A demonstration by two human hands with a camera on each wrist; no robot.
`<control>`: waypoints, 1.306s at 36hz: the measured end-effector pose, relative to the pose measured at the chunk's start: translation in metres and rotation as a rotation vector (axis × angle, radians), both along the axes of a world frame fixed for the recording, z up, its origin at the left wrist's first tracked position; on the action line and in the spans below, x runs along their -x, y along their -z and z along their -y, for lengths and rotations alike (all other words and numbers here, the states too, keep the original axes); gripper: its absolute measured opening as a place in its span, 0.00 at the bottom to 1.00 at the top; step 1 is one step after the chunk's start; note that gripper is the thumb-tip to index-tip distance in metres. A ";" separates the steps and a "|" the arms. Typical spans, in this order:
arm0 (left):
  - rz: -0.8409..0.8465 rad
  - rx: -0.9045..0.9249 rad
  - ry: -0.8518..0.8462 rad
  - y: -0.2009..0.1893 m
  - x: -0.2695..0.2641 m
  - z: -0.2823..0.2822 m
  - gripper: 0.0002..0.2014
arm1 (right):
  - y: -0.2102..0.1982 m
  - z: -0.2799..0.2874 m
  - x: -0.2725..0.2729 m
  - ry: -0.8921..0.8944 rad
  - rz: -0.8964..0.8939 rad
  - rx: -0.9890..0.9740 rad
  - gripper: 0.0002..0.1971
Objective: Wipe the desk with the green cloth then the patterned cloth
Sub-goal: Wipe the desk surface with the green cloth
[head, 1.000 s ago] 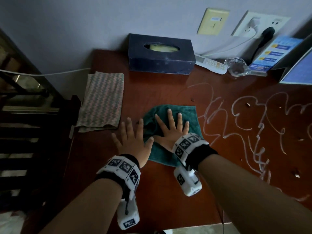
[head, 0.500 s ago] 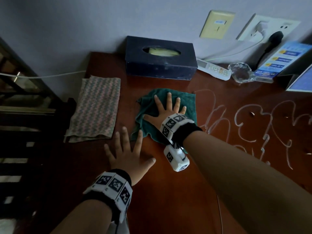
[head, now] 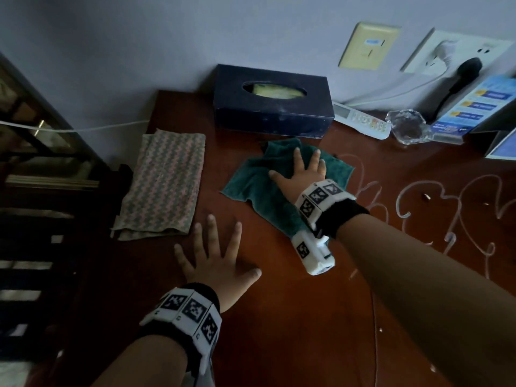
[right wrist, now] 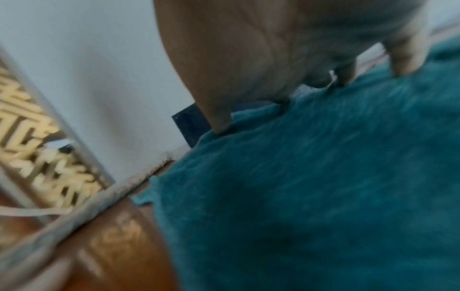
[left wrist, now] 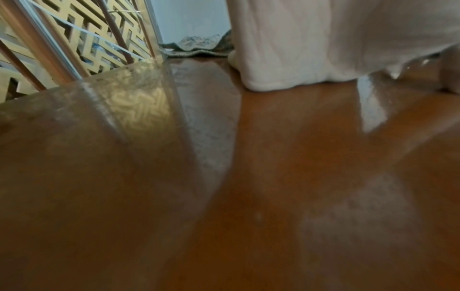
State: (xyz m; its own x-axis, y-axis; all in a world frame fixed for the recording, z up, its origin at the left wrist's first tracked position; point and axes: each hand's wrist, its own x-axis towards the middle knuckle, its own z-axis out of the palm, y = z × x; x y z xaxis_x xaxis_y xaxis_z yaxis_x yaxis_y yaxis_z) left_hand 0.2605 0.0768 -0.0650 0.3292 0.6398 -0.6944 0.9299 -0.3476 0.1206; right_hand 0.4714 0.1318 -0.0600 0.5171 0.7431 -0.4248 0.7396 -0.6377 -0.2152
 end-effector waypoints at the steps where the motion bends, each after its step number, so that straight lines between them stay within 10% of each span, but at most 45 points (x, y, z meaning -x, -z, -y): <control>1: 0.001 0.001 -0.002 0.000 0.000 0.000 0.45 | -0.002 0.003 -0.004 -0.084 0.028 -0.042 0.42; 9: -0.006 -0.005 0.002 0.002 -0.001 0.000 0.45 | 0.009 0.014 -0.039 -0.619 0.119 -0.026 0.38; 47: -0.028 0.040 -0.006 -0.002 -0.003 -0.003 0.46 | -0.004 0.041 -0.102 -0.117 0.403 0.201 0.52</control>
